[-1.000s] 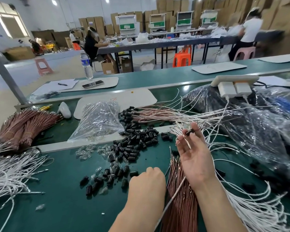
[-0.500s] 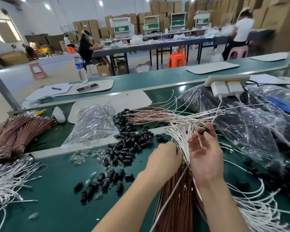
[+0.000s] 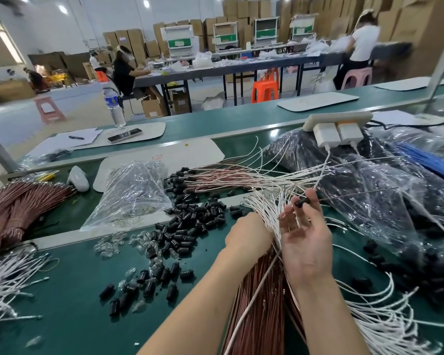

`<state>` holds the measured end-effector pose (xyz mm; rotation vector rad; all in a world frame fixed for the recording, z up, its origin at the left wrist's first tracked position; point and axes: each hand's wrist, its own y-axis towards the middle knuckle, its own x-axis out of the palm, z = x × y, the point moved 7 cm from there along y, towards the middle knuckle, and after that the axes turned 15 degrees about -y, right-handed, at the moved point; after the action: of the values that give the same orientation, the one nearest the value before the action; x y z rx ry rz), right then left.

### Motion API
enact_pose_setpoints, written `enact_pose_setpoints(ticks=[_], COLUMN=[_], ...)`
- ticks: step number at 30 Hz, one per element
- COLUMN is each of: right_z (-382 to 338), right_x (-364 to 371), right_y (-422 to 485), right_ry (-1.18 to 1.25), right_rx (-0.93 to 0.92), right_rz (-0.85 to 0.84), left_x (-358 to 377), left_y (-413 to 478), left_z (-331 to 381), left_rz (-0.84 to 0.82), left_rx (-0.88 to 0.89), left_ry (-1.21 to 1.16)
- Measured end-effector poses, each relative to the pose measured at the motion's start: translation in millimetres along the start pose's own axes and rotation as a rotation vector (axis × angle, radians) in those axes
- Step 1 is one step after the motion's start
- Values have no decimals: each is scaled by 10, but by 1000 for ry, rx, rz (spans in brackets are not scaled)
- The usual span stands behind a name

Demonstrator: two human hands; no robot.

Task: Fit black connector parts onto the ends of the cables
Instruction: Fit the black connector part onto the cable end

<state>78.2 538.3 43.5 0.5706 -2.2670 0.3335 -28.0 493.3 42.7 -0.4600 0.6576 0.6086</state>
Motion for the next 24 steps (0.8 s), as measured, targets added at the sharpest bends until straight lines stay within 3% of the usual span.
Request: enact_pose_setpoints(ticks=[3,6,11,16,20,24], right_z=[5,4,69,220,373,427], right_x=[-14,-6,66,236,360,368], right_y=[8,3,-40,-119,-212,-223], right_ry=[13,-15,-19,-100,-163,-182], right_rx=[4,0,68,147,192,209], right_rz=[1,-27,-103,-192,-232,-214], left_x=[30,-161,-1136,-2086,-2253,-2097], left_y=[-12,-93,-357,-789,-1039,-1292], left_z=[-2,107,-54,-1037,-1762,-2015], left_rz=[-32,43,382,682,720,728], left_rx=[-2,74,149,41,-118,-184], left_ry=[-96,-311,-720,-1019,-916,-366])
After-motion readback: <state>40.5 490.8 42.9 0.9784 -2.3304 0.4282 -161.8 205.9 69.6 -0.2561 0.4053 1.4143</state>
